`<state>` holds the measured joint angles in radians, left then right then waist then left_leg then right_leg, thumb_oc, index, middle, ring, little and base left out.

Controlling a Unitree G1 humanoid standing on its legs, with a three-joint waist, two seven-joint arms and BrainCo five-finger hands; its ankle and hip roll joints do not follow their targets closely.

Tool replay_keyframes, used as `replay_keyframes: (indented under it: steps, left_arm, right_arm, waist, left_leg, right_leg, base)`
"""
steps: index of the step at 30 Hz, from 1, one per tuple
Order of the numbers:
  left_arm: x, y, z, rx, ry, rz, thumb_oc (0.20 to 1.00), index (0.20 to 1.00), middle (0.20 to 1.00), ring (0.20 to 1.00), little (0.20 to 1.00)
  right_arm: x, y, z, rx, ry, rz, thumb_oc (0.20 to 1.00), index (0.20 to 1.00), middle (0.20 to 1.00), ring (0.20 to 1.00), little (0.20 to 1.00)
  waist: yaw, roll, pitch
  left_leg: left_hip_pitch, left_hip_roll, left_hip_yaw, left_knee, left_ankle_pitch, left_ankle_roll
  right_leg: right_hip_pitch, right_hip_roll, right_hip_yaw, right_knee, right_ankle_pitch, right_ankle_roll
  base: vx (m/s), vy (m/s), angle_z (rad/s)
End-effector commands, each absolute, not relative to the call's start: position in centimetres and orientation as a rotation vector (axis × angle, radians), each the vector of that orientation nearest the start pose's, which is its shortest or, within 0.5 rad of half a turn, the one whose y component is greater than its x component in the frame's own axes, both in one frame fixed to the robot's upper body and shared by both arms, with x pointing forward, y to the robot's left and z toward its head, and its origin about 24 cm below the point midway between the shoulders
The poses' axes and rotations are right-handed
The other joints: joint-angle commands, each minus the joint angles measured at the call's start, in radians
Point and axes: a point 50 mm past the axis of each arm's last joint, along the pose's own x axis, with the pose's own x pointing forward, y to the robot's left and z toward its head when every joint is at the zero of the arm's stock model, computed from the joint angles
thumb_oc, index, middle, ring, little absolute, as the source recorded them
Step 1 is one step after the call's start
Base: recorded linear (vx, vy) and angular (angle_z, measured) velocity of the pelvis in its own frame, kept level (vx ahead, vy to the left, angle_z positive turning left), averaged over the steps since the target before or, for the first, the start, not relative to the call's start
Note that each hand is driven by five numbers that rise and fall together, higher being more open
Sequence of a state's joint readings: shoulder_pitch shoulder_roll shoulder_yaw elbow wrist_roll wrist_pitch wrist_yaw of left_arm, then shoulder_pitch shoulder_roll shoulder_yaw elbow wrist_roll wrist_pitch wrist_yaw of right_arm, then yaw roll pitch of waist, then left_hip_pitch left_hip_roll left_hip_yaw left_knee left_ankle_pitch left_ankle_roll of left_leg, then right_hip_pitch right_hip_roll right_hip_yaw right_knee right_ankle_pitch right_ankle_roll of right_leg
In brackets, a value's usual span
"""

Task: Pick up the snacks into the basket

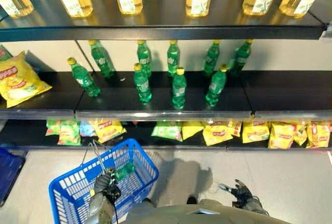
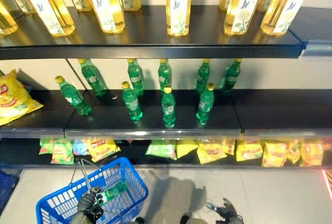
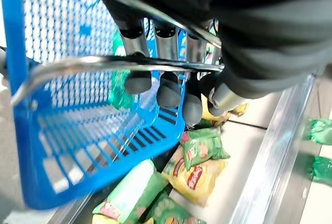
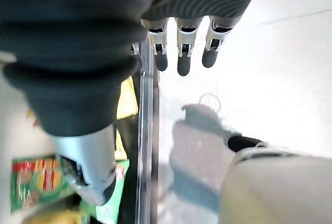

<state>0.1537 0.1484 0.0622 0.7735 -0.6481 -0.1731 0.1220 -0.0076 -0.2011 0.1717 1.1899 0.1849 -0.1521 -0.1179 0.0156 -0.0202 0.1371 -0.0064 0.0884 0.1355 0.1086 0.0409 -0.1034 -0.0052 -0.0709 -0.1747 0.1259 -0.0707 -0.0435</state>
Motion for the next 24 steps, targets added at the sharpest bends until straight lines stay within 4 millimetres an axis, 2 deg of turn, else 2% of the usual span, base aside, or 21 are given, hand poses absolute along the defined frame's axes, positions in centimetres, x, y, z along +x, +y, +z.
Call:
replay_keyframes:
  steps: [1, 3, 5, 6, 7, 8, 9, 10, 12, 13, 15, 16, 17, 18, 21, 22, 23, 24]
  left_arm:
    - [18.9, 25.0, -7.3, -0.381, 0.33, 0.542, 0.2, 0.2, 0.2, 0.2, 0.2]
    - [19.0, 25.2, -7.0, -0.385, 0.315, 0.547, 0.2, 0.2, 0.2, 0.2, 0.2]
    - [19.2, 25.0, -6.9, -0.387, 0.317, 0.542, 0.2, 0.2, 0.2, 0.2, 0.2]
    - [19.3, 24.8, -6.9, -0.387, 0.318, 0.532, 0.2, 0.2, 0.2, 0.2, 0.2]
    - [19.8, 24.4, -6.4, -0.392, 0.294, 0.5, 0.2, 0.2, 0.2, 0.2, 0.2]
    - [19.9, 24.1, -6.3, -0.39, 0.293, 0.479, 0.2, 0.2, 0.2, 0.2, 0.2]
    - [19.9, 24.1, -6.3, -0.39, 0.293, 0.479, 0.2, 0.2, 0.2, 0.2, 0.2]
    - [19.9, 23.8, -6.4, -0.381, 0.296, 0.461, 0.2, 0.2, 0.2, 0.2, 0.2]
    - [20.2, 23.6, -5.7, -0.36, 0.27, 0.414, 0.2, 0.2, 0.2, 0.2, 0.2]
    - [20.3, 23.5, -5.3, -0.344, 0.252, 0.388, 0.2, 0.2, 0.2, 0.2, 0.2]
    - [20.1, 23.4, -4.9, -0.34, 0.235, 0.366, 0.2, 0.2, 0.2, 0.2, 0.2]
    - [19.8, 23.5, -5.1, -0.336, 0.246, 0.362, 0.2, 0.2, 0.2, 0.2, 0.2]
    - [19.8, 23.6, -5.0, -0.329, 0.242, 0.361, 0.2, 0.2, 0.2, 0.2, 0.2]
    - [19.8, 23.8, -5.1, -0.327, 0.246, 0.369, 0.2, 0.2, 0.2, 0.2, 0.2]
    - [19.9, 24.3, -5.1, -0.324, 0.246, 0.396, 0.2, 0.2, 0.2, 0.2, 0.2]
    - [19.8, 24.6, -5.2, -0.327, 0.247, 0.417, 0.2, 0.2, 0.2, 0.2, 0.2]
    - [19.8, 24.6, -5.2, -0.327, 0.248, 0.418, 0.2, 0.2, 0.2, 0.2, 0.2]
    - [19.7, 24.8, -5.2, -0.329, 0.244, 0.432, 0.2, 0.2, 0.2, 0.2, 0.2]
  right_arm:
    - [12.5, -21.7, -15.1, -0.222, 0.984, -0.14, 1.0, 1.0, 1.0, 1.0, 1.0]
    - [12.2, -21.9, -15.1, -0.204, 0.984, -0.169, 1.0, 1.0, 1.0, 1.0, 1.0]
    - [12.2, -22.2, -15.0, -0.192, 0.973, -0.186, 1.0, 1.0, 1.0, 1.0, 1.0]
    - [12.0, -22.5, -15.0, -0.188, 0.975, -0.2, 1.0, 1.0, 1.0, 1.0, 1.0]
    - [11.7, -22.6, -15.1, -0.173, 0.984, -0.219, 1.0, 1.0, 1.0, 1.0, 1.0]
    - [11.6, -22.6, -15.1, -0.168, 0.989, -0.224, 1.0, 1.0, 1.0, 1.0, 1.0]
    - [11.6, -22.6, -15.1, -0.168, 0.989, -0.224, 1.0, 1.0, 1.0, 1.0, 1.0]
    - [11.4, -22.8, -15.2, -0.166, 0.998, -0.238, 1.0, 1.0, 1.0, 1.0, 1.0]
    - [11.8, -22.9, -15.1, -0.133, 0.997, -0.281, 1.0, 1.0, 1.0, 1.0, 1.0]
    - [12.0, -22.8, -15.1, -0.112, 0.993, -0.294, 1.0, 1.0, 1.0, 1.0, 1.0]
    - [12.5, -22.6, -15.0, -0.106, 0.985, -0.29, 1.0, 1.0, 1.0, 1.0, 1.0]
    - [12.7, -22.3, -15.0, -0.098, 0.977, -0.284, 1.0, 1.0, 1.0, 1.0, 1.0]
    - [12.9, -22.2, -14.9, -0.093, 0.967, -0.279, 1.0, 1.0, 1.0, 1.0, 1.0]
    - [13.0, -21.9, -14.9, -0.083, 0.961, -0.273, 1.0, 1.0, 1.0, 1.0, 1.0]
    - [12.8, -21.5, -15.0, -0.058, 0.953, -0.253, 1.0, 1.0, 1.0, 1.0, 1.0]
    - [12.6, -21.3, -15.0, -0.049, 0.943, -0.24, 1.0, 1.0, 1.0, 1.0, 1.0]
    - [12.5, -21.3, -15.0, -0.049, 0.944, -0.239, 1.0, 1.0, 1.0, 1.0, 1.0]
    - [12.4, -21.4, -15.0, -0.051, 0.936, -0.236, 1.0, 1.0, 1.0, 1.0, 1.0]
  waist:
    - [-0.004, -0.023, -0.051]
    - [-0.012, -0.01, -0.06]
    - [-0.022, 0.011, -0.065]
    - [-0.026, 0.023, -0.063]
    - [-0.032, 0.035, -0.063]
    - [-0.033, 0.034, -0.066]
    - [-0.033, 0.033, -0.067]
    - [-0.033, 0.024, -0.07]
    - [-0.024, 0.014, -0.06]
    - [-0.01, 0.013, -0.057]
    - [0.016, 0.024, -0.051]
    - [0.019, 0.026, -0.047]
    - [0.018, 0.026, -0.046]
    - [0.013, 0.027, -0.042]
    - [-0.005, 0.021, -0.044]
    - [-0.02, 0.008, -0.048]
    - [-0.021, 0.008, -0.047]
    - [-0.032, 0.002, -0.049]
  left_leg:
    - [-0.015, 0.051, 0.011, -0.028, 0.002, 0.009]
    - [-0.007, 0.136, -0.008, -0.076, 0.069, -0.015]
    - [-0.006, 0.18, -0.033, -0.125, 0.112, -0.037]
    - [0.003, 0.177, -0.048, -0.156, 0.114, -0.044]
    - [0.014, 0.149, -0.047, -0.186, 0.086, -0.051]
    - [0.02, 0.12, -0.043, -0.196, 0.064, -0.041]
    - [0.02, 0.118, -0.042, -0.196, 0.064, -0.04]
    - [0.025, 0.072, -0.034, -0.196, 0.039, -0.023]
    - [0.045, 0.013, -0.011, -0.196, 0.003, 0.015]
    - [0.053, -0.009, 0.012, -0.196, -0.007, 0.029]
    - [0.057, -0.042, 0.027, -0.196, -0.022, 0.056]
    - [0.063, -0.054, 0.032, -0.196, -0.028, 0.065]
    - [0.062, -0.063, 0.03, -0.196, -0.026, 0.075]
    - [0.065, -0.072, 0.027, -0.196, -0.025, 0.083]
    - [0.064, -0.109, 0.004, -0.196, -0.014, 0.096]
    - [0.061, -0.137, -0.018, -0.196, -0.006, 0.099]
    - [0.063, -0.136, -0.019, -0.196, -0.008, 0.098]
    - [0.066, -0.148, -0.03, -0.196, -0.011, 0.1]
  right_leg:
    - [0.02, -0.091, -0.025, -0.115, 0.123, 0.184]
    - [0.023, -0.112, -0.026, -0.098, 0.103, 0.196]
    - [0.028, -0.136, -0.023, -0.087, 0.089, 0.212]
    - [0.037, -0.153, -0.019, -0.08, 0.084, 0.224]
    - [0.043, -0.191, -0.02, -0.072, 0.101, 0.24]
    - [0.037, -0.218, -0.019, -0.072, 0.123, 0.253]
    - [0.037, -0.22, -0.018, -0.072, 0.123, 0.254]
    - [0.023, -0.265, -0.01, -0.065, 0.179, 0.273]
    - [-0.009, -0.307, 0.001, -0.038, 0.24, 0.27]
    - [-0.019, -0.337, -0.032, -0.032, 0.278, 0.271]
    - [-0.031, -0.358, -0.143, 0.02, 0.267, 0.255]
    - [-0.03, -0.348, -0.16, 0.05, 0.252, 0.249]
    - [-0.035, -0.322, -0.15, 0.065, 0.239, 0.242]
    - [-0.04, -0.269, -0.129, 0.083, 0.205, 0.229]
    - [-0.055, -0.069, -0.059, 0.065, 0.103, 0.176]
    - [-0.061, 0.025, 0.001, 0.019, 0.093, 0.152]
    - [-0.057, 0.026, 0.0, 0.017, 0.092, 0.152]
    - [-0.058, 0.056, 0.033, -0.014, 0.094, 0.14]
  base:
    - [0.09, 0.264, -0.04]
    - [0.11, 0.325, -0.05]
    - [0.13, 0.445, 0.05]
    - [0.15, 0.663, 0.07]
    - [0.14, 0.66, 0.05]
    - [0.09, 0.485, 0.02]
    - [0.06, 0.353, -0.03]
    - [0.03, 0.341, -0.1]
    - [0.02, 0.48, -0.29]
    - [0.01, 0.484, -0.38]
    - [0.01, 0.434, -0.6]
    - [0.04, 0.343, -0.72]
    - [0.05, 0.297, -0.46]
    - [0.05, 0.254, -0.27]
    - [0.08, 0.209, 0.02]
    - [0.08, 0.136, 0.07]
    - [0.09, 0.121, 0.42]
    - [0.06, 0.054, 0.57]
